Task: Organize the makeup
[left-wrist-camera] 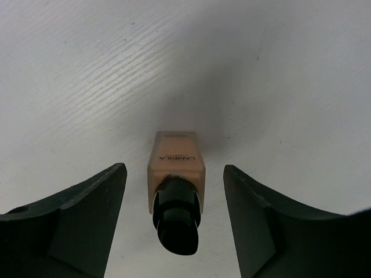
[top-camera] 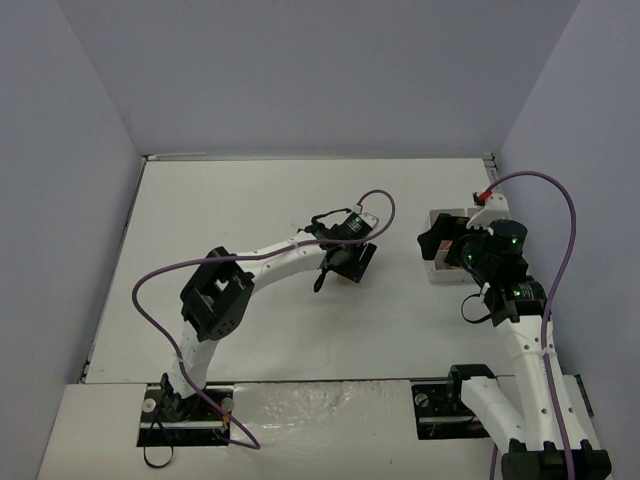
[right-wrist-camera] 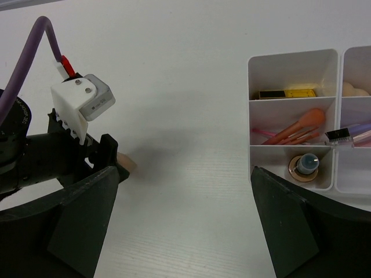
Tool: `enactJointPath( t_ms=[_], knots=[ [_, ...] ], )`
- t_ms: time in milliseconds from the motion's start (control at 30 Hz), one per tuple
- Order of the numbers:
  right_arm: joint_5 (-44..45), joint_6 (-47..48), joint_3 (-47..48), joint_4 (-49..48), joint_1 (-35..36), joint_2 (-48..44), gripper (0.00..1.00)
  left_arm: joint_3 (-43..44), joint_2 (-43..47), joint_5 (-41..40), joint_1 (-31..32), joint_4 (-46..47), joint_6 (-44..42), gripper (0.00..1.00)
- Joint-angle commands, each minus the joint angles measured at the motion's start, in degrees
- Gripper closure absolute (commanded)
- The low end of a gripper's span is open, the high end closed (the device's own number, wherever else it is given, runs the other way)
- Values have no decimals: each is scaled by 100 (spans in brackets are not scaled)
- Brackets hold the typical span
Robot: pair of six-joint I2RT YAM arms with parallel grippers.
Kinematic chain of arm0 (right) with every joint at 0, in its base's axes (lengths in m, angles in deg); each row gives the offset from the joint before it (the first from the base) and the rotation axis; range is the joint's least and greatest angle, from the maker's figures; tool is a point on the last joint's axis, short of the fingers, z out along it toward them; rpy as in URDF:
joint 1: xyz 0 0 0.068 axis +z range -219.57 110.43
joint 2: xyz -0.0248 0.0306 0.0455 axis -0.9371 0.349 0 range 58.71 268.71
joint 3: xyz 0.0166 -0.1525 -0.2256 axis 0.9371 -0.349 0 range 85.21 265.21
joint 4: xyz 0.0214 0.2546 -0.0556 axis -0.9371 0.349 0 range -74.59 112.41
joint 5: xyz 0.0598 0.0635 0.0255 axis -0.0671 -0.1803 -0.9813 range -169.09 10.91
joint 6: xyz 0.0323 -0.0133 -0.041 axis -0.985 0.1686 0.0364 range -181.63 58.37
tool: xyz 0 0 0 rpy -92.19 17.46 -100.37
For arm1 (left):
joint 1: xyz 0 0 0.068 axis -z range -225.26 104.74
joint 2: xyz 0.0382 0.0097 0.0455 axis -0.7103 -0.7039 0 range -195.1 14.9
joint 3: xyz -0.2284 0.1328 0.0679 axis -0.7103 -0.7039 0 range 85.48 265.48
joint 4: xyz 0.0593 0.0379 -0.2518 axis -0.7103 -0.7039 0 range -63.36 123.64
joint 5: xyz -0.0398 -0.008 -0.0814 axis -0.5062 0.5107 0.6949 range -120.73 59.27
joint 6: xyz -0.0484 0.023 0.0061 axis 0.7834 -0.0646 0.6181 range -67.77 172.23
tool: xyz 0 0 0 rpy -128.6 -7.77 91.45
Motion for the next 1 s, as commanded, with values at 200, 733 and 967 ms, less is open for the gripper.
enactJointPath(
  t_ms=[200, 733, 967],
  knots=[
    [-377, 473, 565, -39, 196, 194, 5, -5, 1684, -840, -47, 87, 1, 11],
    [577, 818, 797, -761, 2880, 1713, 11, -2423, 5393, -887, -2938, -155, -240, 9],
    [912, 996, 702, -1418, 3460, 2719, 17, -3470, 6560, -1039, -3893, -179, -470, 9]
  ],
)
